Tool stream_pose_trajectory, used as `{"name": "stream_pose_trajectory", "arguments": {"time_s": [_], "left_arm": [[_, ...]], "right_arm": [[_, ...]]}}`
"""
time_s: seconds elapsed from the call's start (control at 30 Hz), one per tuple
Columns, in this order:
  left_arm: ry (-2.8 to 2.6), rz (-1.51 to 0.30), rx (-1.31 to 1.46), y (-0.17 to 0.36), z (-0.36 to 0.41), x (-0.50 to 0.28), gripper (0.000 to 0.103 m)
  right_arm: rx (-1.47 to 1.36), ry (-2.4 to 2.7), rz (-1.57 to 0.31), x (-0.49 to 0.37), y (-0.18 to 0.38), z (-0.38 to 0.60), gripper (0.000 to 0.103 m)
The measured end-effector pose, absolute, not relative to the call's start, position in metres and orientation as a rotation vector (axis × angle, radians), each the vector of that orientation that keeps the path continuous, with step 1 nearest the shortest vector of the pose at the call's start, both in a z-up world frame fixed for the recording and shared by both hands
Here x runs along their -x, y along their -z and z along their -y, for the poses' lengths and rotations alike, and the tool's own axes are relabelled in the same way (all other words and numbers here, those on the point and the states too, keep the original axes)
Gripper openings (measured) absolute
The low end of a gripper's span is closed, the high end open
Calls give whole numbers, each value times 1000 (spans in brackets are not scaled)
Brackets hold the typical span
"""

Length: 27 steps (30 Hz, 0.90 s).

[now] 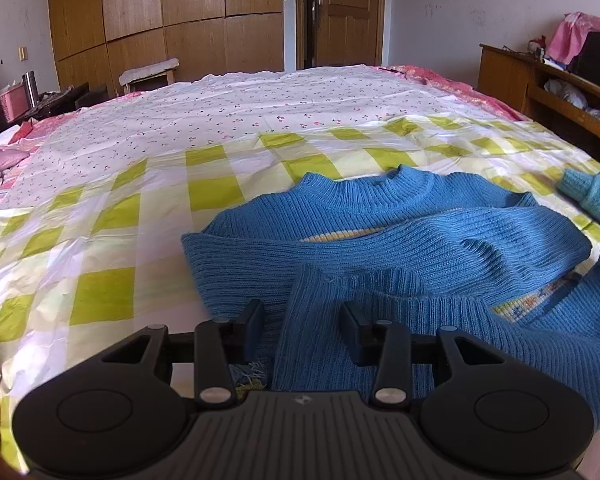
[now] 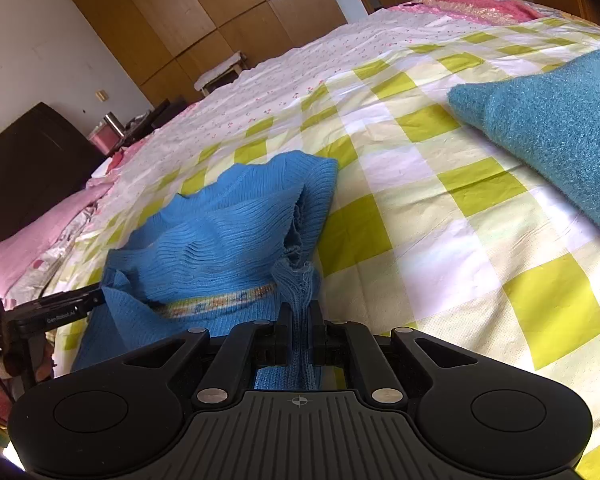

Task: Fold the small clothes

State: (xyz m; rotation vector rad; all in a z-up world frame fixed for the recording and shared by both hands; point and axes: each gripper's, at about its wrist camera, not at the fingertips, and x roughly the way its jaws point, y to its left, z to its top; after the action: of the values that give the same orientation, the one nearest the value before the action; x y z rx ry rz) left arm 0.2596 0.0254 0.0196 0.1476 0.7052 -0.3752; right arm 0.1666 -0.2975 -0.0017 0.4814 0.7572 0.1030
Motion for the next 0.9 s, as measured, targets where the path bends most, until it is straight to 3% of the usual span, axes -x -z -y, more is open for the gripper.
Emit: {"name": "stream_pose_trajectory", "arguments": {"time_s": [0.03,0.1,0.67,0.9], "left_arm": [[366,-708,-162,-20,-23,-259,44],[379,-710,-164,-22,-18,-256,15],[315,-467,88,-106,-67,-237,13],[226,-492,123,-87,-70,-286,13]], "right_arm": [[-483,-104,-755,-167,1,298,7],[-487,-108,-747,-166,0,298,7],[-472,-162,-434,-169,-89,299,6],[-465,-76,-452,-232,-76,304,6]]}}
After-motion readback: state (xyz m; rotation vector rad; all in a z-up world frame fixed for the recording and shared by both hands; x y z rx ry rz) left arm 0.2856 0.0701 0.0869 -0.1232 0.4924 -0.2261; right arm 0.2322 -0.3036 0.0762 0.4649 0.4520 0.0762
